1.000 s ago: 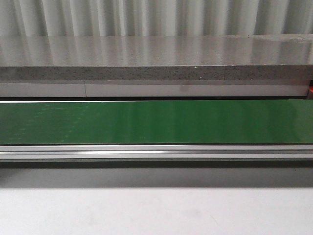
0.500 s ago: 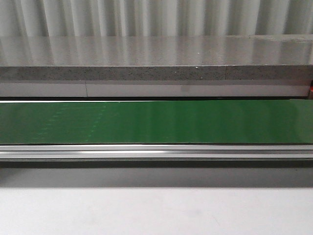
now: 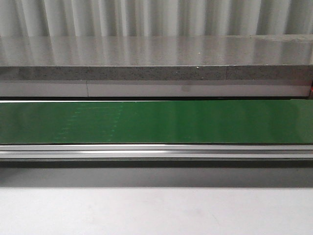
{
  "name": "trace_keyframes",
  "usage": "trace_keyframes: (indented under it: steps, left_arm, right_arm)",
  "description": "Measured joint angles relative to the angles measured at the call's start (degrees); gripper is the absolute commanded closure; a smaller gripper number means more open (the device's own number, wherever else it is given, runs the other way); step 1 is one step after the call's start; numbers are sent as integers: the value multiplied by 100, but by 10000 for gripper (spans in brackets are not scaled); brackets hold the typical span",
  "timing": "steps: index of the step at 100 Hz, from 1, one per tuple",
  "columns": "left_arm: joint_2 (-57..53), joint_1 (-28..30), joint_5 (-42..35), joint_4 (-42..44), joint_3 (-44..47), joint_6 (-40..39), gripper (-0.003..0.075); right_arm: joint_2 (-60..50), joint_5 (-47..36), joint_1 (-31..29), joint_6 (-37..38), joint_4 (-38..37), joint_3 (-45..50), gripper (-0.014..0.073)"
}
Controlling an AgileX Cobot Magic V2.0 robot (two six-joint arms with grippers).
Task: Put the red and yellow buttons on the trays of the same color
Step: 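Place the yellow button on the belt's near end and open the left gripper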
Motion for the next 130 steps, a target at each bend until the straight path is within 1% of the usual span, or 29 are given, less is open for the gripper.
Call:
trace_keyframes:
  steps: [22,47,61,64,71,88,95,100,112,130]
  left_arm:
    - [-586,-457,48,-58,547,2,544]
    - [-614,-878,-54,-224,933,12,544]
    - [-614,-953,-118,-275,955,23,532]
    - [-604,-963,-118,-275,955,23,518]
    - [-549,-963,-120,-264,955,23,456]
    - [-453,-963,-144,-291,955,35,230]
    - [-453,-963,-194,-404,955,70,173]
    - [-453,-963,-254,-534,955,91,162]
    - [-494,-963,-422,-789,955,105,166]
    - [-858,-935,-490,-799,955,105,167]
  right_arm:
    - [0,0,0,0,0,0,661]
    - [0,0,0,0,0,0,661]
    - [0,0,0,0,0,0,661]
    - [0,0,0,0,0,0,661]
    - [0,0,0,0,0,0,661]
    - [0,0,0,0,0,0,661]
    - [0,0,0,0,0,0,661]
    - [0,0,0,0,0,0,661]
    - [0,0,0,0,0,0,661]
    - [0,0,0,0,0,0,661]
